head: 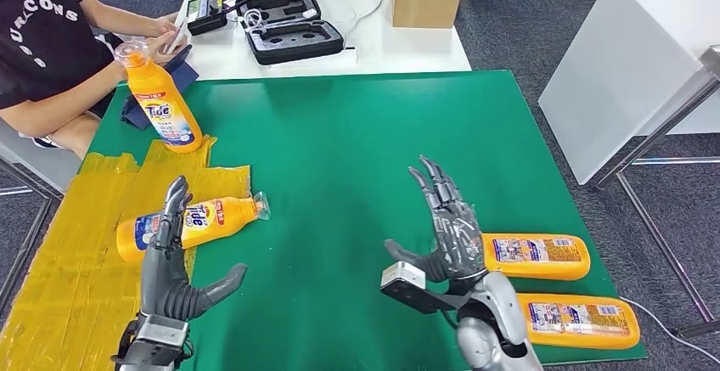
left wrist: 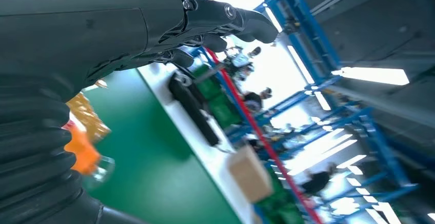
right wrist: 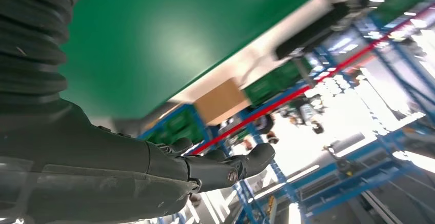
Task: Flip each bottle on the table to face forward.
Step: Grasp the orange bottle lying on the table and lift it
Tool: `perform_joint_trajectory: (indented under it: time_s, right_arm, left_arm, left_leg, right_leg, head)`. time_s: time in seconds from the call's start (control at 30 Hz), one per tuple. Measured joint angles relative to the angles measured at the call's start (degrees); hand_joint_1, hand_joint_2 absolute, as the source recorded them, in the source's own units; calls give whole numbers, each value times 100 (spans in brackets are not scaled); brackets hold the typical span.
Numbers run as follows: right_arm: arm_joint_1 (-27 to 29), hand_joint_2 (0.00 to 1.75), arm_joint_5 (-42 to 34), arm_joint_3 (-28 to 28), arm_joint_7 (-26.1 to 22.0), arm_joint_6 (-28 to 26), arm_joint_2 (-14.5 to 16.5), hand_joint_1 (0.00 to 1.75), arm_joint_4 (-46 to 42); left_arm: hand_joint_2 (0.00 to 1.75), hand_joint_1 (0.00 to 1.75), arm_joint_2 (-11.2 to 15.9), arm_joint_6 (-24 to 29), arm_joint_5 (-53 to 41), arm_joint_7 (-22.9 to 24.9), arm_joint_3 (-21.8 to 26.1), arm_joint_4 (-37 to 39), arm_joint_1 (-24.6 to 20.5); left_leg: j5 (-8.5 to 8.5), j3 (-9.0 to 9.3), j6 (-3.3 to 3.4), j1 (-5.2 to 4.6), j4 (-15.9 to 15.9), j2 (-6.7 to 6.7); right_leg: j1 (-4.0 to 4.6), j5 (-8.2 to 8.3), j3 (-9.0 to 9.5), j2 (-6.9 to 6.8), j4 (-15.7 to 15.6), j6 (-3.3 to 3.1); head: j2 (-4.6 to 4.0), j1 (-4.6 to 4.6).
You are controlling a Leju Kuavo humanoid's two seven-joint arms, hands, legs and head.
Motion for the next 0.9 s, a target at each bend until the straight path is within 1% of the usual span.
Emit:
perform_joint_trajectory:
  time_s: [0.1,0.27,0.33,0.43,0.53,0.67,0.77,0.9]
  right_arm:
    - [2,175,31,-290,-18,78,-268,0,-14]
    - [1,175,341,-475,39,160,-548,0,-24]
    - [-12,175,440,-563,72,265,-726,0,-14]
    - [-65,175,379,-746,-13,542,-1035,0,50]
    - [-116,175,118,-928,-226,913,-1368,0,185]
    - [-123,175,-606,-1185,-784,1553,-1808,0,374]
    - [-23,175,-1074,-1400,-1186,2038,-2145,0,458]
    - [211,175,-1360,-1764,-1443,2414,-2466,0,482]
  left_arm:
    - [175,0,-50,-100,97,-52,0,-229,110]
    - [175,0,-95,-226,187,-70,0,-387,156]
    - [175,0,-113,-306,286,-84,0,-397,153]
    - [175,0,-124,-432,483,-132,2,-392,127]
    - [175,0,-125,-578,684,-153,11,-328,57]
    - [175,0,-120,-890,959,-177,41,-139,-69]
    - [175,0,-118,-1039,1085,-187,74,26,-194]
    - [175,0,-118,-1111,1130,-188,89,185,-292]
  left_leg:
    - [1,4,1,0,0,5]
    - [2,10,0,2,1,2]
    - [1,9,0,2,1,-1]
    - [1,7,1,0,1,0]
    - [1,7,1,-5,2,-5]
    - [1,7,2,-8,4,-7]
    - [1,8,2,-8,6,-9]
    - [-1,6,4,-8,6,-3]
  right_leg:
    - [0,2,5,1,0,1]
    - [1,2,8,0,0,1]
    - [2,1,9,-1,1,1]
    - [0,1,9,0,1,1]
    - [-5,1,10,-3,0,2]
    - [-9,2,11,-4,0,3]
    - [-9,2,10,-5,0,3]
    - [-8,2,10,-3,0,3]
  head:
    - [0,-1]
    - [0,-2]
    - [0,-2]
    - [0,-2]
    - [0,-1]
    - [0,-2]
    - [0,-3]
    - [0,-3]
